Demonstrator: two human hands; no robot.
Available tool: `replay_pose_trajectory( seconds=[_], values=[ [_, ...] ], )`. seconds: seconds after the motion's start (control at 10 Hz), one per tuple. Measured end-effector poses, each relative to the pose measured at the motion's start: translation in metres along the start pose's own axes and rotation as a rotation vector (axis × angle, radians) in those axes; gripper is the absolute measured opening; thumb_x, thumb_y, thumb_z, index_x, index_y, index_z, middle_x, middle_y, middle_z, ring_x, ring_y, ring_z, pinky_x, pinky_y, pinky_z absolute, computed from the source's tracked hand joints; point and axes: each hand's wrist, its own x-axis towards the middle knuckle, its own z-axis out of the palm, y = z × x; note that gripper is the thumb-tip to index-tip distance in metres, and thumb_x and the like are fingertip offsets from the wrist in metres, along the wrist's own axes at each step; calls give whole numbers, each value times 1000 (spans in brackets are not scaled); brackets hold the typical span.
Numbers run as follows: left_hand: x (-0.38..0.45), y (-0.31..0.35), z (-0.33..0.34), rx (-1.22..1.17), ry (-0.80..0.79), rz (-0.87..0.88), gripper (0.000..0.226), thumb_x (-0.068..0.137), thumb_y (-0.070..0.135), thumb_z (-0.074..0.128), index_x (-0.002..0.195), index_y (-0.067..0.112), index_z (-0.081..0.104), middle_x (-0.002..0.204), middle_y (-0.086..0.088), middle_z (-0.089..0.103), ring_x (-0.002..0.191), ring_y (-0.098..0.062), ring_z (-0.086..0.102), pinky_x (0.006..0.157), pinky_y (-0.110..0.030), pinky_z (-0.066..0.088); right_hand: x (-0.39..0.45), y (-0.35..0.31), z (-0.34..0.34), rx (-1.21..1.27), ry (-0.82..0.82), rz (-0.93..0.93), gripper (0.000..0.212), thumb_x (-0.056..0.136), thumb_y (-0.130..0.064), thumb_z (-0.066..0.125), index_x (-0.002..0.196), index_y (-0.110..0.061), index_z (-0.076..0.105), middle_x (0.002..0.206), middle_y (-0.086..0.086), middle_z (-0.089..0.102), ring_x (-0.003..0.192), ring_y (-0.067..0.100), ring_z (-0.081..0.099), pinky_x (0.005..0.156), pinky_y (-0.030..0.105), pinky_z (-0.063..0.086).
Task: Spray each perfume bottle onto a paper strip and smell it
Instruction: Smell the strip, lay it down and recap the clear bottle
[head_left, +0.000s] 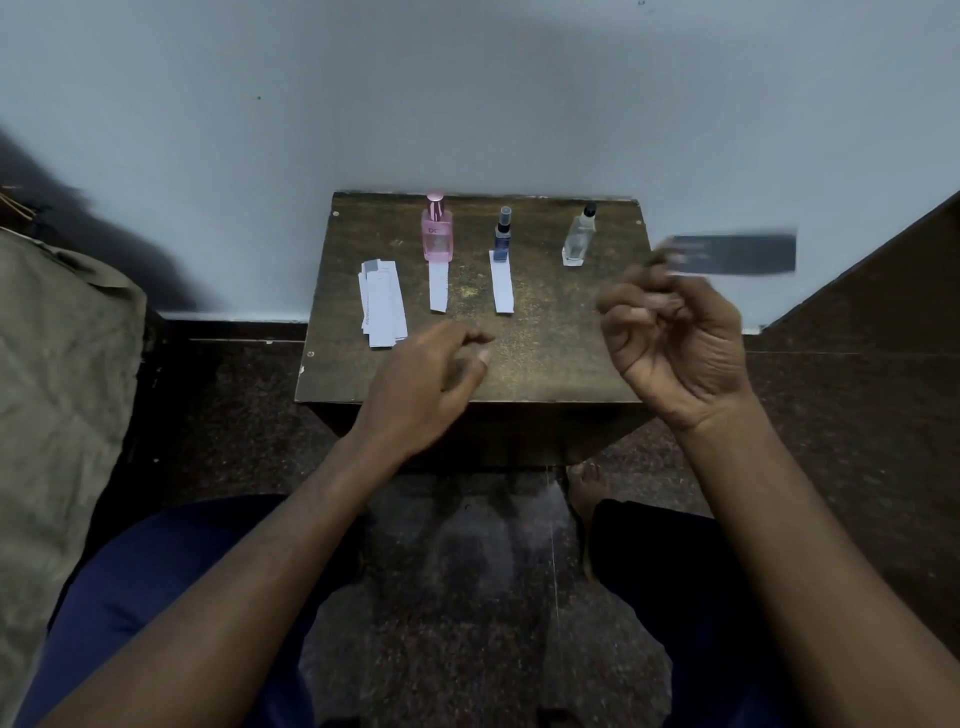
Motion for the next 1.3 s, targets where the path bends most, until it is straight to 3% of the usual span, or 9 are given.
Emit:
replay_pose_trajectory(
  seconds=[0.2, 0.3, 0.4, 0.5, 0.7, 0.8, 1.0, 1.2, 1.3],
  values=[
    [-16, -14, 22, 454, -285, -23, 90, 105, 63, 38, 170, 10, 4, 179, -9, -5, 165, -26, -4, 133, -49, 5, -2, 16, -19, -1484, 547, -53, 10, 87, -17, 85, 84, -14, 76, 72, 0, 74, 60, 8, 65, 65, 24, 53],
    [-15, -18, 29, 541, -428, -18, 98, 105, 66, 37, 168, 9, -14, 175, -9, -26, 162, -28, -23, 133, -51, -3, -13, 6, 8, -380, 122, 17, 13, 82, -11, 83, 83, -11, 69, 70, -2, 63, 58, 4, 55, 59, 20, 51],
    [-18, -23, 32, 591, -471, -16, 106, 103, 66, 42, 165, 7, -22, 171, -11, -34, 160, -31, -27, 133, -52, -3, -7, 5, 8, -319, 158, 45, 21, 78, -8, 85, 89, -9, 67, 73, -2, 63, 61, 4, 55, 59, 20, 52],
    [-24, -28, 28, 602, -476, -27, 109, 103, 65, 46, 165, 7, -22, 171, -11, -35, 160, -31, -28, 133, -53, -2, -2, 21, -10, -1478, 557, 71, 11, 84, -17, 87, 82, -14, 77, 72, -2, 77, 59, 6, 66, 64, 26, 54],
    [-19, -29, 27, 600, -483, -23, 111, 102, 64, 49, 165, 6, -21, 172, -14, -32, 160, -33, -28, 132, -55, -3, -10, 7, 12, -274, 35, 109, 9, 83, -12, 82, 83, -13, 73, 74, -4, 66, 63, 2, 56, 66, 18, 50],
    [-19, -27, 32, 590, -486, -29, 112, 101, 65, 50, 164, 5, -22, 171, -13, -34, 160, -33, -28, 132, -57, 0, -7, 13, -2, -1096, 389, 110, 5, 84, -9, 83, 83, -11, 79, 75, 3, 76, 61, 7, 63, 64, 23, 54],
    [-15, -22, 29, 579, -505, -26, 110, 102, 63, 50, 165, 5, -19, 171, -13, -34, 159, -33, -29, 132, -55, -3, -11, 11, 16, -262, 182, 120, 10, 92, -6, 64, 83, -10, 69, 68, -1, 62, 56, 3, 54, 54, 16, 50],
    [-22, -24, 28, 581, -505, -42, 110, 102, 63, 51, 166, 4, -16, 173, -14, -30, 160, -33, -27, 133, -55, 0, -4, 29, -5, -1371, 467, 150, 10, 83, -16, 87, 83, -11, 78, 73, 1, 76, 62, 11, 65, 62, 27, 51],
    [-20, -25, 27, 578, -498, -29, 103, 102, 62, 52, 167, 2, -2, 175, -17, -20, 161, -34, -25, 133, -56, 0, -5, 25, 20, -365, 144, 140, 11, 88, -7, 68, 79, -9, 72, 68, 0, 64, 56, 4, 54, 53, 16, 48]
  ],
)
